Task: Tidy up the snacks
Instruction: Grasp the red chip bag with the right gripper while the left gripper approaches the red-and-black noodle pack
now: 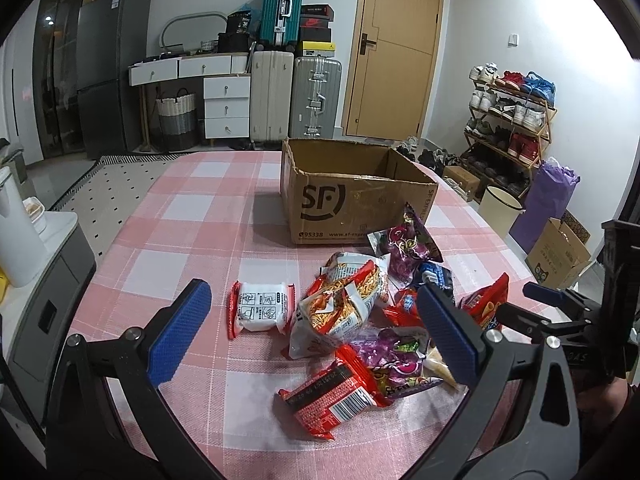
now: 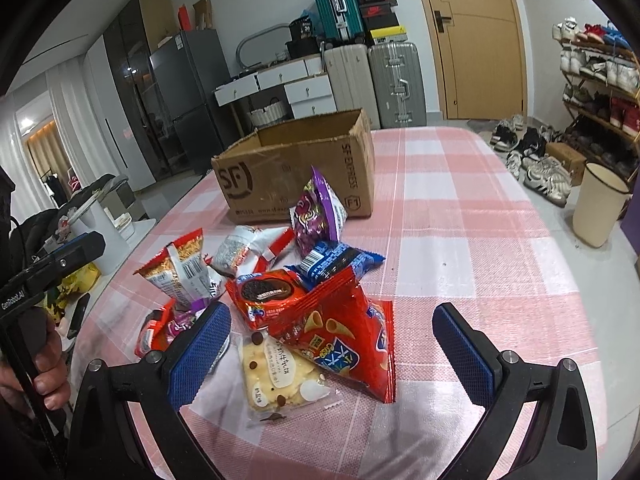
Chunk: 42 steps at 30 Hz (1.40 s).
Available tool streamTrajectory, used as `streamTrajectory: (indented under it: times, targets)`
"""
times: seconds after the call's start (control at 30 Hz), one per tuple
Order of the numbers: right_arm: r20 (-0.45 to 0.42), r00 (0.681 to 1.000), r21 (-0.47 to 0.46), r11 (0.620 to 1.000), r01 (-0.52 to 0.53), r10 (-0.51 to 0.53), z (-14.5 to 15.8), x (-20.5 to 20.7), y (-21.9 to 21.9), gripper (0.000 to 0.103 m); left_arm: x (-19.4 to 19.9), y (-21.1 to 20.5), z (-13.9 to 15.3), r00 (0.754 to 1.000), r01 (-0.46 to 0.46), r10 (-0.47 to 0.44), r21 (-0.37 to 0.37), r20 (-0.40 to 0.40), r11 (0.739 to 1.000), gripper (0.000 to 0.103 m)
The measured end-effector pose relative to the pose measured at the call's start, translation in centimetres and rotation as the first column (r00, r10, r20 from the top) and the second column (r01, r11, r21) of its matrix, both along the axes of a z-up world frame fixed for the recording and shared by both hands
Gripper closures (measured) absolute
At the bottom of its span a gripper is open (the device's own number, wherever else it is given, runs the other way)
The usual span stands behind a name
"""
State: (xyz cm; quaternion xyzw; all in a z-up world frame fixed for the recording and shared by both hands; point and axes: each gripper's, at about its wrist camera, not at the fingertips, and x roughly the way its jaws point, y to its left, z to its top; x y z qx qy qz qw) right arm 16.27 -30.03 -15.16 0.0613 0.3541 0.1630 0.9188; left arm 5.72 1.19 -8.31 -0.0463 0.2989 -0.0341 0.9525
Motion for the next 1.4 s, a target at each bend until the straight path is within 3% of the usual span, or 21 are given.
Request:
streamTrajectory:
  times: [0.67, 0.8, 1.07, 1.1, 1.4]
  targets:
    - [-0.106, 0.993, 0.005, 0.999, -0.044, 0.045, -3.8, 3.7, 1.4, 0.002, 1.9, 1.7, -2.5, 0.999, -0.020, 0.019, -0.026, -0.038, 0.999, 0.001]
    - [-0.130, 0.990, 0.008, 0.999, -0.051, 0.051, -4.3, 4.0, 1.5, 0.019, 2.1, 1.7, -2.6, 0.999, -0.017, 0.016, -0.029, -0.042, 0.999, 0.001]
    - [-0.138, 0.988, 0.038, 0.997, -0.064, 0.069, -4.7, 3.8, 1.1, 0.041, 2.1, 1.7, -2.7, 0.999, -0.017, 0.016, -0.033, -0.043, 0.999, 0.001]
    - [-0.136, 0.988, 0.039, 0.997, -0.068, 0.073, -4.7, 3.7, 1.1, 0.049, 1.8, 1.7, -2.7, 0.999, -0.017, 0.015, -0.035, -0.044, 0.999, 0.001]
    - [-0.115, 0.992, 0.056, 0.997, -0.054, 0.060, -4.3, 3.3, 0.5, 0.051, 1.7, 1.6, -2.6, 0.999, -0.019, 0.018, -0.031, -0.041, 0.999, 0.001]
